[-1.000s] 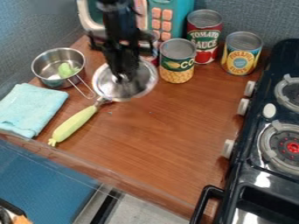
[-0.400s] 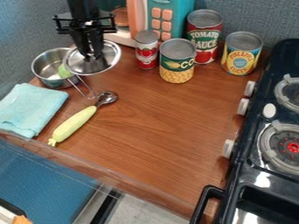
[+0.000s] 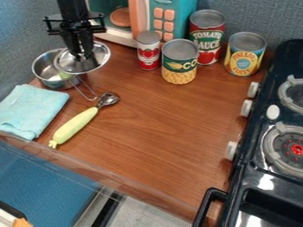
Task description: Pick silver lid on table and cover the pot
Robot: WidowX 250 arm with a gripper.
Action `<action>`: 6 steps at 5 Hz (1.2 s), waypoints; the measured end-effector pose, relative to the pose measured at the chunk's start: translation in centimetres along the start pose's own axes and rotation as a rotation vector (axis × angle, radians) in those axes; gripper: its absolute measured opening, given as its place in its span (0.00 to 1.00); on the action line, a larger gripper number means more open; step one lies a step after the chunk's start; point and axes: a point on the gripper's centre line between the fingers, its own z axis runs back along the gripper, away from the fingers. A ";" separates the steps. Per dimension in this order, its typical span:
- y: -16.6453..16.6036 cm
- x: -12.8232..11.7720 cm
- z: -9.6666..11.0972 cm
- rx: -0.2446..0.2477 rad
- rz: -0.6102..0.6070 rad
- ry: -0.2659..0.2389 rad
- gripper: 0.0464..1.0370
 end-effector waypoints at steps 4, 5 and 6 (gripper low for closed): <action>4.5 -0.5 -1.2 0.020 0.055 0.028 0.24; 4.9 0.0 -1.2 0.024 0.063 0.017 0.23; 5.3 0.2 -2.2 0.031 0.071 0.036 0.24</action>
